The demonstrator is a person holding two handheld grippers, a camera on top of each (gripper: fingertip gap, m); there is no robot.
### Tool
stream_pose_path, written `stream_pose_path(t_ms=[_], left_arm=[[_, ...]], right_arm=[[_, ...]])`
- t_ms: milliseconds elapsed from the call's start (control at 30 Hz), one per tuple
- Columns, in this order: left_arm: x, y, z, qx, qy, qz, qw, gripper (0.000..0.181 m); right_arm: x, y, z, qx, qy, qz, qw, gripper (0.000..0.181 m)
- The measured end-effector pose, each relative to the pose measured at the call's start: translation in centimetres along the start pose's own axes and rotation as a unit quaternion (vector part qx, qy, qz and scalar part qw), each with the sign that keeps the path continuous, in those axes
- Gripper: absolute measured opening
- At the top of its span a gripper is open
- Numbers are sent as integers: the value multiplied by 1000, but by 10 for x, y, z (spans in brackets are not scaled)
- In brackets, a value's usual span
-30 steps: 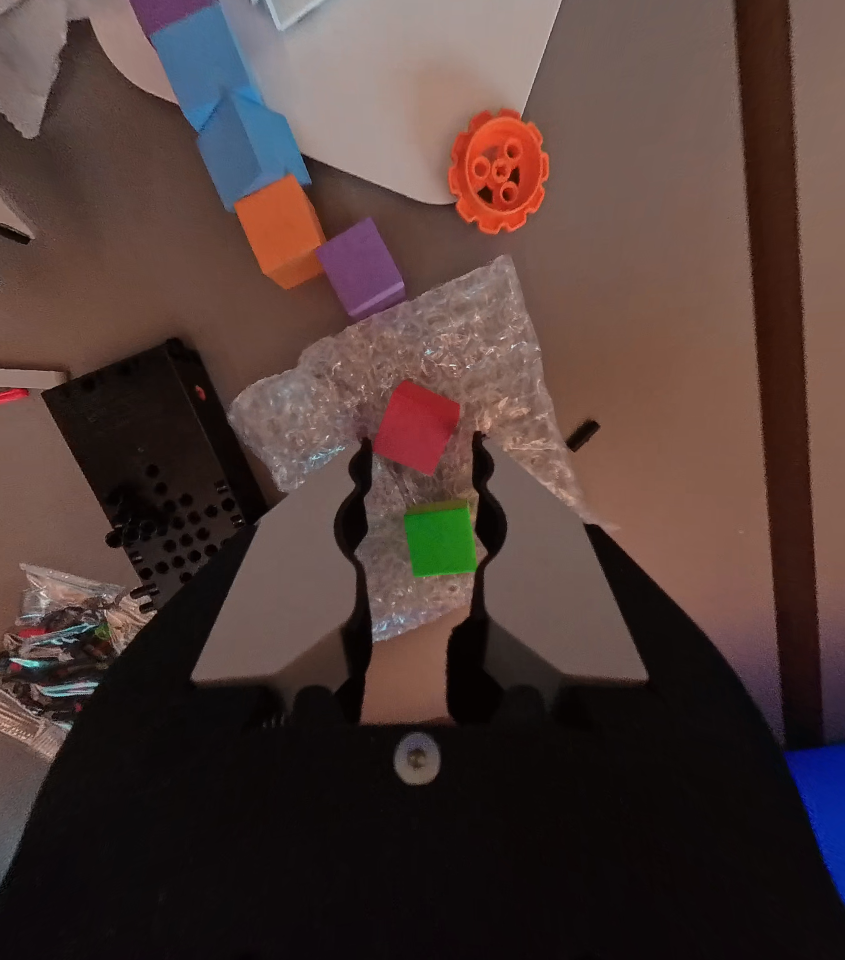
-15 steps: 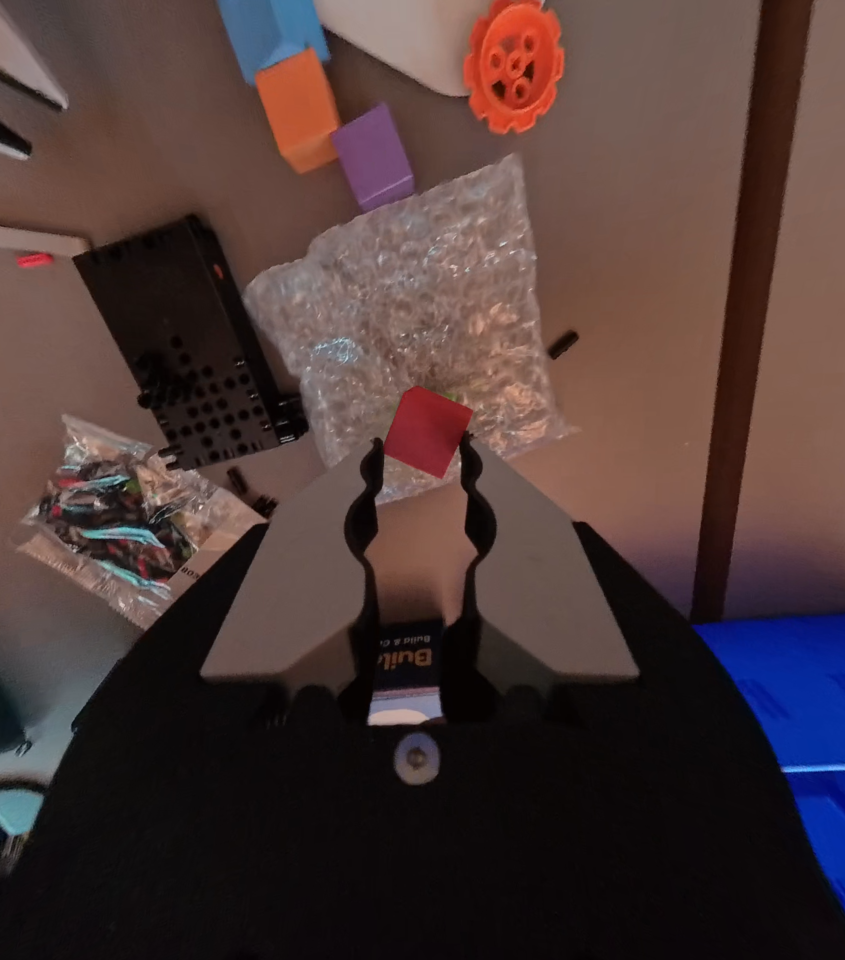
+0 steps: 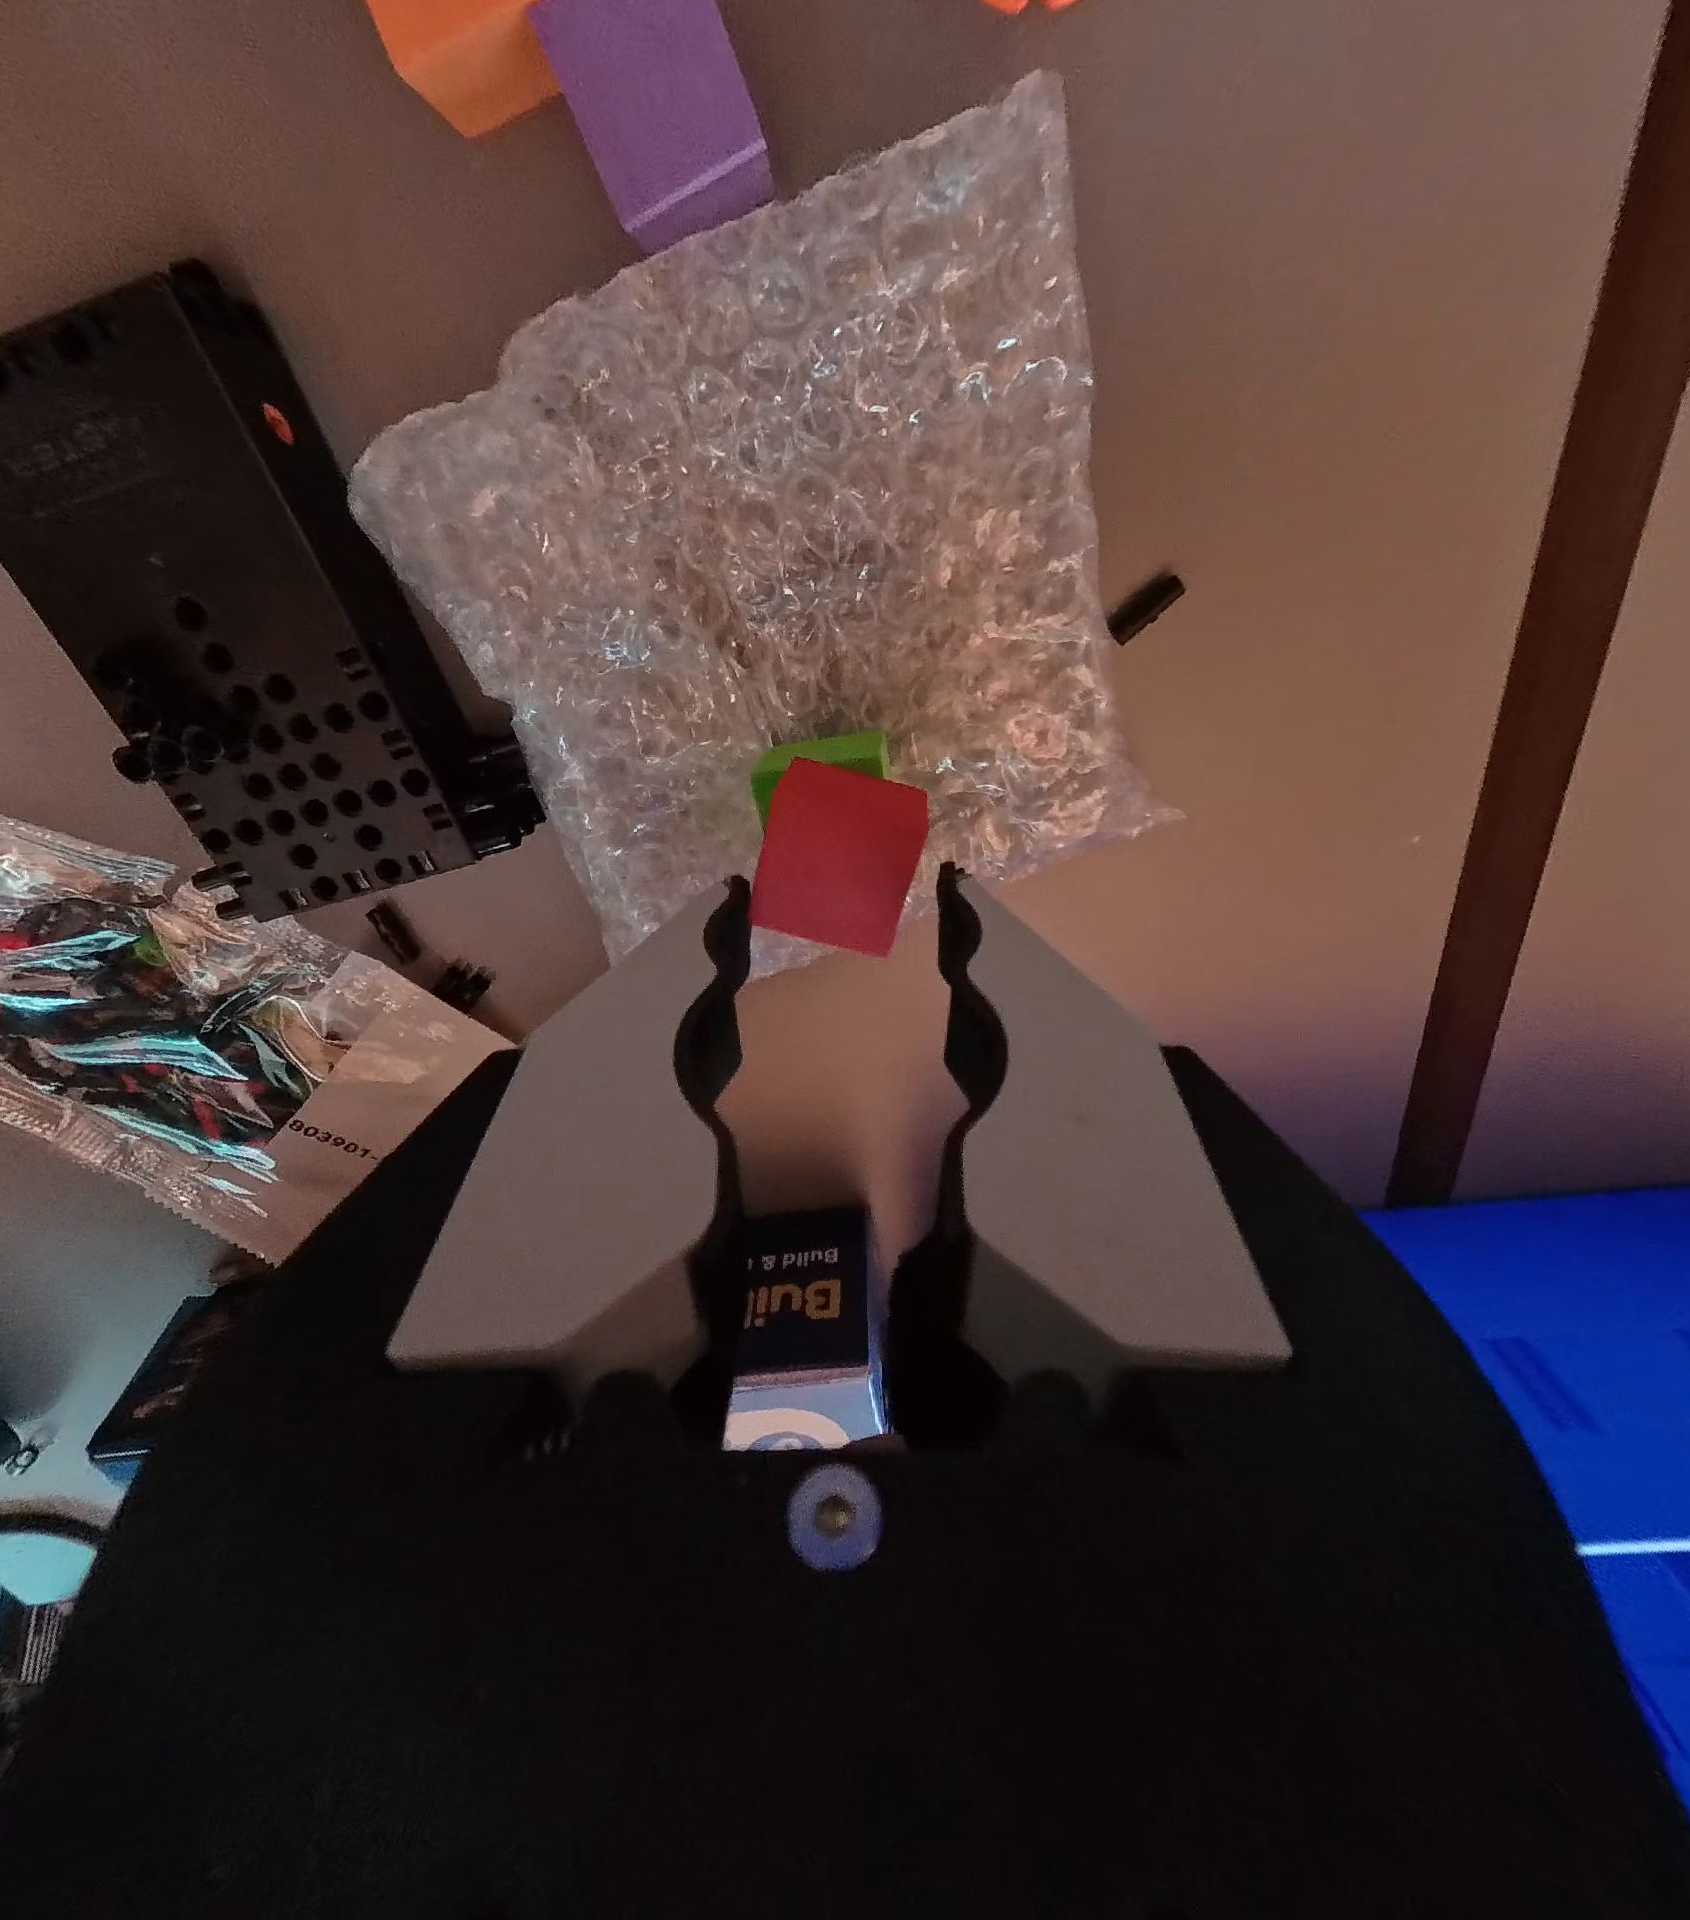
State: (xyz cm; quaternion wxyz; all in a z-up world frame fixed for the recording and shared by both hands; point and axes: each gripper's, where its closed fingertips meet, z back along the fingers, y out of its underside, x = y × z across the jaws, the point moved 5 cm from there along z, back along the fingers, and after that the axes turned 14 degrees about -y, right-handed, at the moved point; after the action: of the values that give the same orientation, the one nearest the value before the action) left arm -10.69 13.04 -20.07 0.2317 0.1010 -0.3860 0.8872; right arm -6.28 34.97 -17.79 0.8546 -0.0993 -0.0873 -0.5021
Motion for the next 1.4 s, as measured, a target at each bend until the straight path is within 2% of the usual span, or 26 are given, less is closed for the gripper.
stream_pose_path(t_ms=[167,300,400,500,667,733,800,900,1033,1133,1233,1400], left_arm=[[1,1,0,2,0,2,1000,21],[4,2,2,1,-5,7,1000,20],[5,3,1,2,-5,9,1000,20],[5,5,1,4,-5,9,1000,20],[7,4,3,0,-7,13,1000,20],[7,4,3,0,-6,12,1000,20],[6,4,2,1,-4,9,1000,20],[5,4,2,2,-3,7,1000,20],[6,4,3,1,-5,7,1000,20],[5,3,3,0,-5,6,1000,20],[3,2,2,2,-3,4,1000,20],[1,2,1,3,-2,1,1000,20]], right_arm=[[7,-1,23,-19,34,4,999,43],[33,-33,37,-82,42,61,994,42],[48,-65,22,-92,48,115,988,43],[44,-90,0,-79,69,136,985,43],[24,-107,-30,-32,88,140,986,39],[19,-110,-41,-22,68,134,988,36],[15,-110,-49,-3,60,130,990,27],[12,-111,-50,-4,51,123,991,26],[17,-104,-21,-41,55,109,992,27],[20,-82,15,-55,59,86,993,27],[19,-50,41,-35,63,52,996,27],[19,-18,49,-4,54,22,998,27]])
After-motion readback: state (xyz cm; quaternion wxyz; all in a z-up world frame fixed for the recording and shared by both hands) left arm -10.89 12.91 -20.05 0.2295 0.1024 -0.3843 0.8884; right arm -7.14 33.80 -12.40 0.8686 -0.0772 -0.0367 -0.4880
